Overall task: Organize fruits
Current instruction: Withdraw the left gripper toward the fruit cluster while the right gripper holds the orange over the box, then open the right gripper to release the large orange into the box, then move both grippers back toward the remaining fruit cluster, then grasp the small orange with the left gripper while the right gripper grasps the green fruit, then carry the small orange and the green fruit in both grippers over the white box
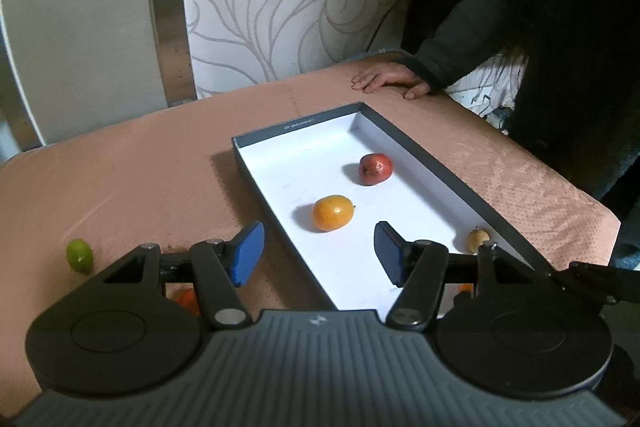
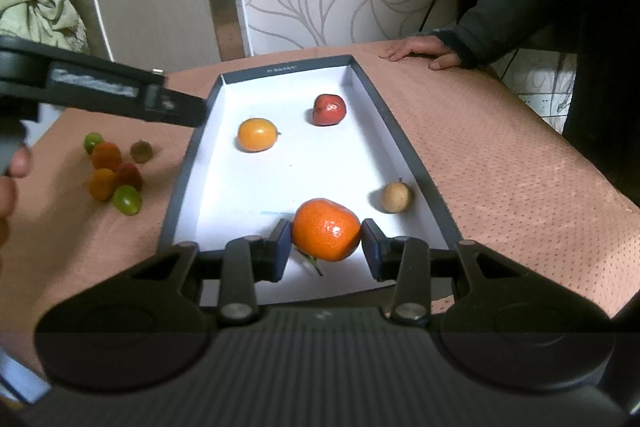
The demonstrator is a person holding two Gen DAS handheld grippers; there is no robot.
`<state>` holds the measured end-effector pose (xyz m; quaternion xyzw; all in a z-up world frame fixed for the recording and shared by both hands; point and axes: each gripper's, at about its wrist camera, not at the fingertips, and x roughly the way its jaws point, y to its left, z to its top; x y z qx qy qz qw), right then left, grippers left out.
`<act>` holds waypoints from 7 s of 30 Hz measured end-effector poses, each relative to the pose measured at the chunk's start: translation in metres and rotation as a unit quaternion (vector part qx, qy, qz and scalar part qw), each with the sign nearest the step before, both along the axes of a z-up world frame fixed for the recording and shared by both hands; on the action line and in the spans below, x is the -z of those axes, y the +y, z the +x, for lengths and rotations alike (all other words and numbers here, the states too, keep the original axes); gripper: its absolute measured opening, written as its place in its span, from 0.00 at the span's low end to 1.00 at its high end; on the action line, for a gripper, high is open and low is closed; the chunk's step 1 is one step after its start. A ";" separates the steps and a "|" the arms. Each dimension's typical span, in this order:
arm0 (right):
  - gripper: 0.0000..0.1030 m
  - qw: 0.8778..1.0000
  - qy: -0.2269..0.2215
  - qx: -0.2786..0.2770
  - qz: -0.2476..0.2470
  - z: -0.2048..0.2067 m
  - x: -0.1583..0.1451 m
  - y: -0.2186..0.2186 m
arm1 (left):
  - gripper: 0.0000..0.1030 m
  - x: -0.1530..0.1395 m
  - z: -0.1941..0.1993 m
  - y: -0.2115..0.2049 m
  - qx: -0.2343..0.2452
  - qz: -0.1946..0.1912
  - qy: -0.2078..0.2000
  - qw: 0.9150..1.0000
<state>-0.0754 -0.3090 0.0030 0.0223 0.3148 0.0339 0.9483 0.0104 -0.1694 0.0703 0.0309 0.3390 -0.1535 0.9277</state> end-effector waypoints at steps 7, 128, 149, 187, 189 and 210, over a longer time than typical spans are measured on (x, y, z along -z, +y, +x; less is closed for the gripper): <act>0.40 1.000 0.008 0.002 -0.009 0.012 0.008 -0.005 | 0.65 0.000 -0.007 0.010 -0.018 -0.005 0.001 1.000; 0.27 0.986 0.008 -0.148 -0.079 0.033 0.005 0.158 | 0.43 0.077 0.018 0.130 0.027 0.011 0.051 0.998; 0.28 0.980 0.027 -0.178 -0.088 0.050 0.008 0.175 | 0.35 0.075 0.013 0.137 0.029 -0.001 0.060 0.998; 0.28 0.991 -0.038 -0.122 -0.036 -0.010 -0.036 0.130 | 0.34 0.056 -0.019 0.142 -0.012 -0.006 0.045 0.999; 0.28 0.992 -0.039 -0.112 -0.034 -0.011 -0.036 0.124 | 0.34 0.054 -0.019 0.142 -0.015 -0.008 0.045 0.999; 0.28 0.997 -0.056 -0.052 -0.024 -0.014 -0.039 0.082 | 0.34 0.029 -0.005 0.107 0.008 -0.016 0.017 1.000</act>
